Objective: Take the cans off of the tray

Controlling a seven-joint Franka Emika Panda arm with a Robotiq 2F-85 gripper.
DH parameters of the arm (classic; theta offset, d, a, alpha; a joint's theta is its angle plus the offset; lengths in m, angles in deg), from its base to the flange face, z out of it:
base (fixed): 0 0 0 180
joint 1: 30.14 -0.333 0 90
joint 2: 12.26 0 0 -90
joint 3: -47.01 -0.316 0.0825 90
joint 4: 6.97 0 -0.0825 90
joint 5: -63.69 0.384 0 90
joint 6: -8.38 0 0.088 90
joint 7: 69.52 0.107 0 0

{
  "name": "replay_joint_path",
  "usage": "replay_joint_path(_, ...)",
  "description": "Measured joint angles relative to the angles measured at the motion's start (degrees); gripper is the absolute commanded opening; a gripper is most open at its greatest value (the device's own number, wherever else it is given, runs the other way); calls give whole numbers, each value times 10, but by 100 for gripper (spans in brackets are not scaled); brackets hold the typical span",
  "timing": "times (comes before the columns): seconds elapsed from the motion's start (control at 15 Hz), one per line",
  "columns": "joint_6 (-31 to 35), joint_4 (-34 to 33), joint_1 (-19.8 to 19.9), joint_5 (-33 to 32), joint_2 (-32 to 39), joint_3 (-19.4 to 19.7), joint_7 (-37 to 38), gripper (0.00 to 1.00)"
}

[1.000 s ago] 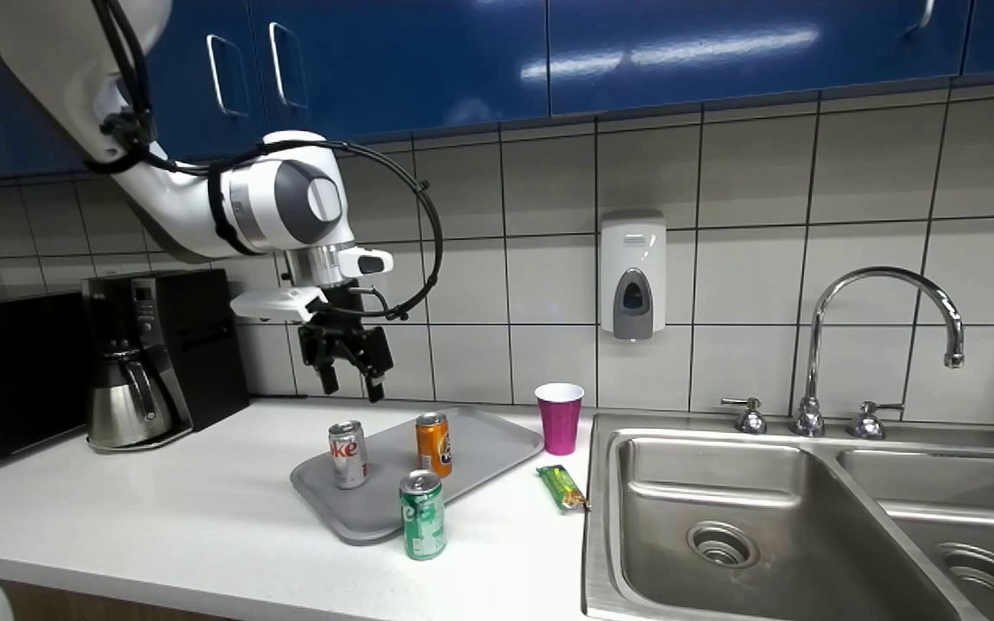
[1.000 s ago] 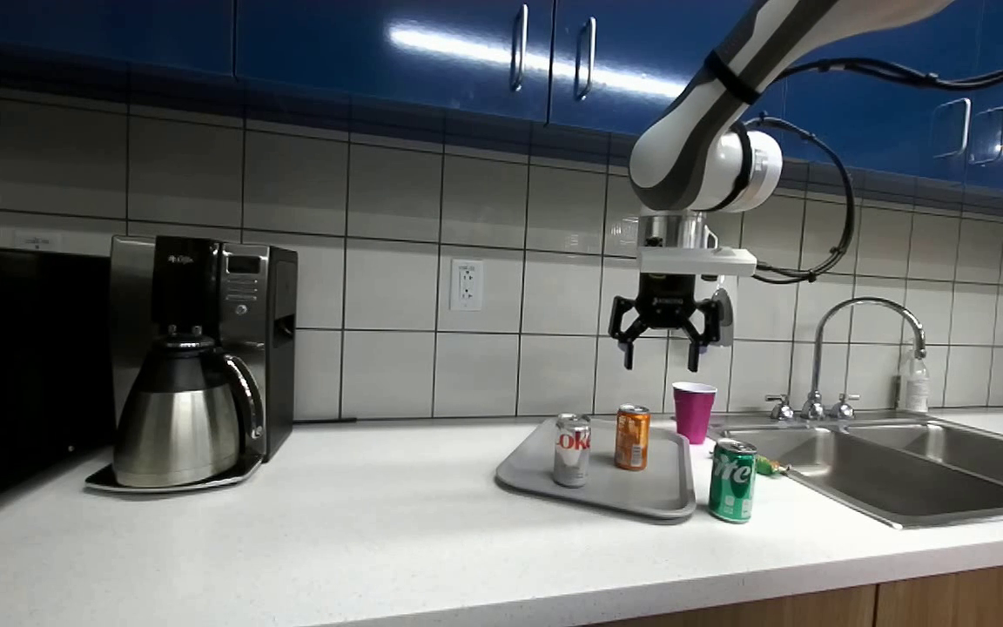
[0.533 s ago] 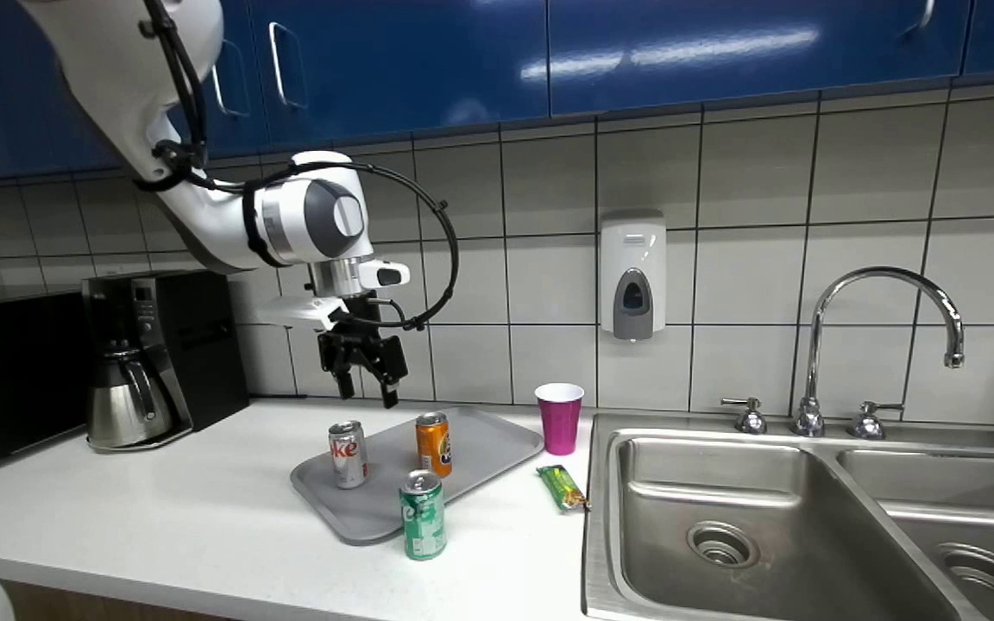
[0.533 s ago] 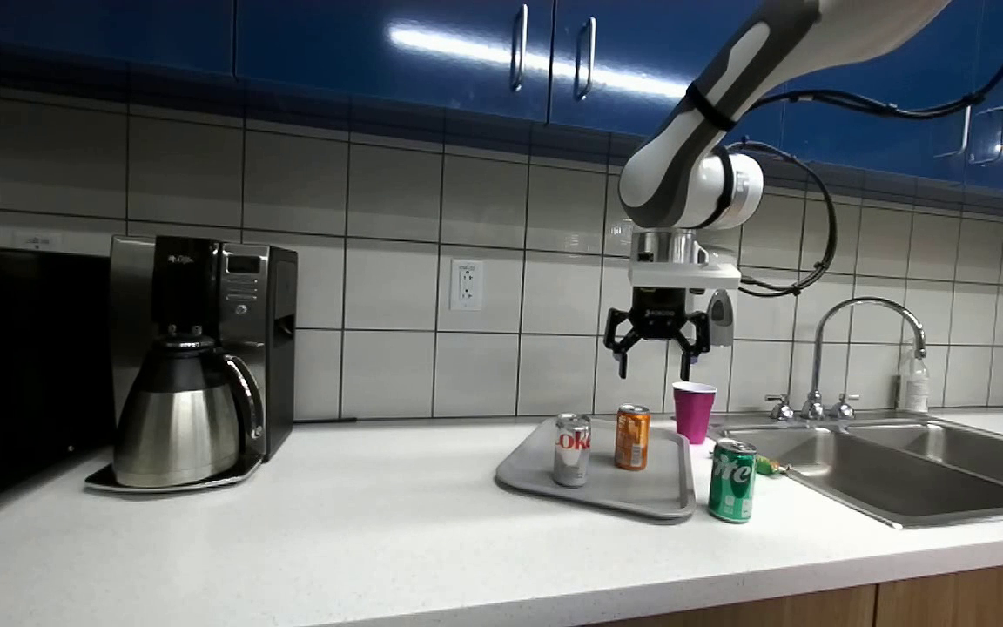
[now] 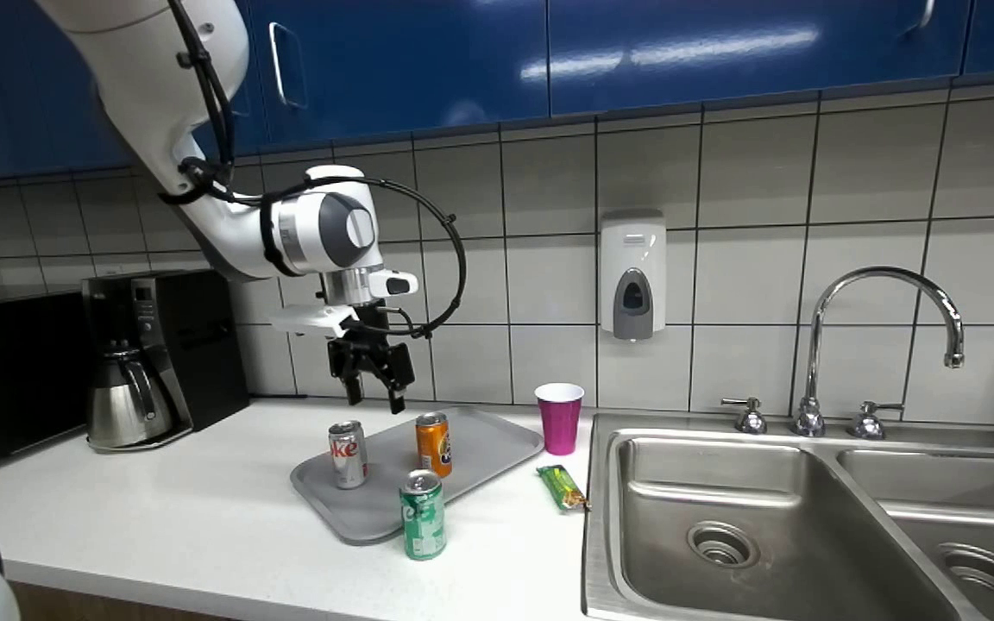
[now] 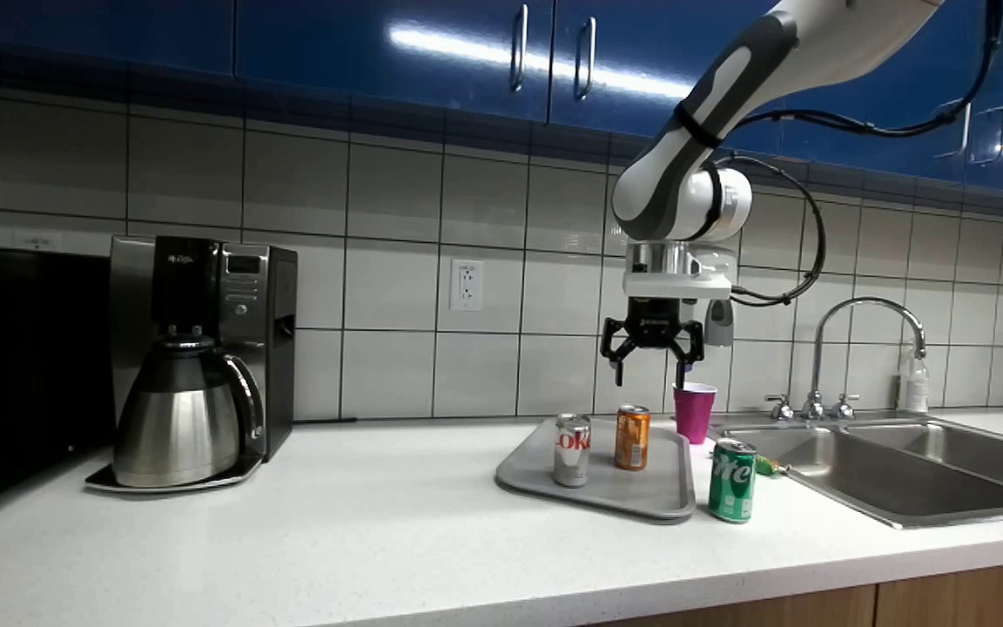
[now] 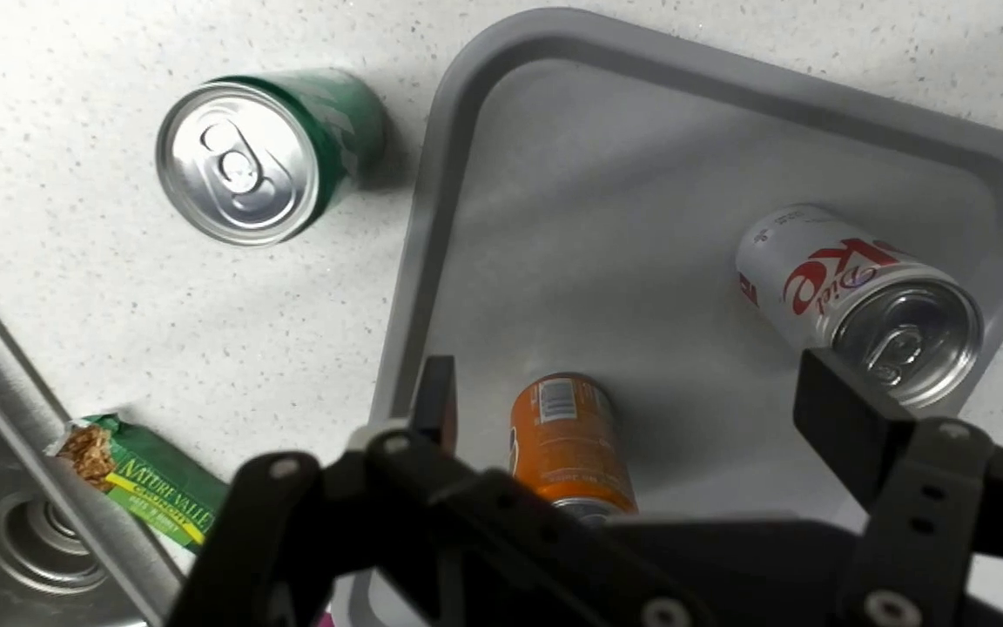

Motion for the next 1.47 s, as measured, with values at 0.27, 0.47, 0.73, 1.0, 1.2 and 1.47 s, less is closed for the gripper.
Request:
replay_joint_path(0.27,0,-12,-3,0,16,7,0,100)
replay_joint_path(0.47,0,-27,-3,0,33,13,0,100)
replay_joint_path(0.73,-1,-57,-3,0,64,21,0,100)
replay_joint_path(1.0,-3,-95,-3,0,103,32,-2,100)
replay_joint_path(1.2,-8,-125,-3,0,135,39,-6,100)
replay_joint_path(1.47,-25,-168,-4,0,175,44,-12,100)
